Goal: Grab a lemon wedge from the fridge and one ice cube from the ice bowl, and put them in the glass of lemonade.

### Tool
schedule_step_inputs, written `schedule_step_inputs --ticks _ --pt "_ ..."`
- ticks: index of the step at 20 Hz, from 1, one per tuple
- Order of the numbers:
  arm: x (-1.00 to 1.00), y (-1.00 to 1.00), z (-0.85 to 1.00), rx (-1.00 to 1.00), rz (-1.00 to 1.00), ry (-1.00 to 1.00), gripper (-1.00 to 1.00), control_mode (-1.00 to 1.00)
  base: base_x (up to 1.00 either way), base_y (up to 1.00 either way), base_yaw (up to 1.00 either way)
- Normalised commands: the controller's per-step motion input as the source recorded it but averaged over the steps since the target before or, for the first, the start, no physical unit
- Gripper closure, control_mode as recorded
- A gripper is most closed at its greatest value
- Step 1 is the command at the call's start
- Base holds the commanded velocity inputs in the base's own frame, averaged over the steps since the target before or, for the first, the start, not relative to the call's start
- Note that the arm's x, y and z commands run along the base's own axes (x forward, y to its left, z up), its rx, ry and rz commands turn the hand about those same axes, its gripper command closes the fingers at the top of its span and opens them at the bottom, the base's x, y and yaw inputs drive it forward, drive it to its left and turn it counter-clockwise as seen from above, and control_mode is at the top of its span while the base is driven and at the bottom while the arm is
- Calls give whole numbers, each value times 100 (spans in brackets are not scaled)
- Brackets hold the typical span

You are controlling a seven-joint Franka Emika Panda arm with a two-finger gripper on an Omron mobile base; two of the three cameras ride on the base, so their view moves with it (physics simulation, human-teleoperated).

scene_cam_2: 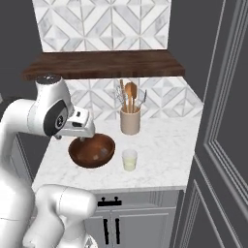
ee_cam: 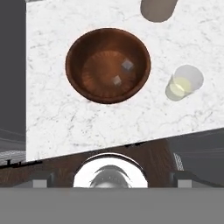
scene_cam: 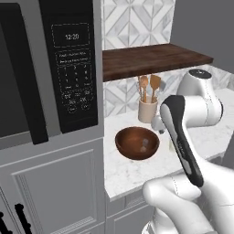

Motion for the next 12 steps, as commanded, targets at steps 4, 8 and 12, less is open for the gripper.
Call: schedule_step_inputs --ticks 4,8,12 --pt "64 0 -81 0 5 18 -100 -100 0 0 0" --pt "71 2 -84 0 5 13 -100 -100 0 0 0" --pt "93 1 -70 0 16 4 -100 -100 0 0 0"
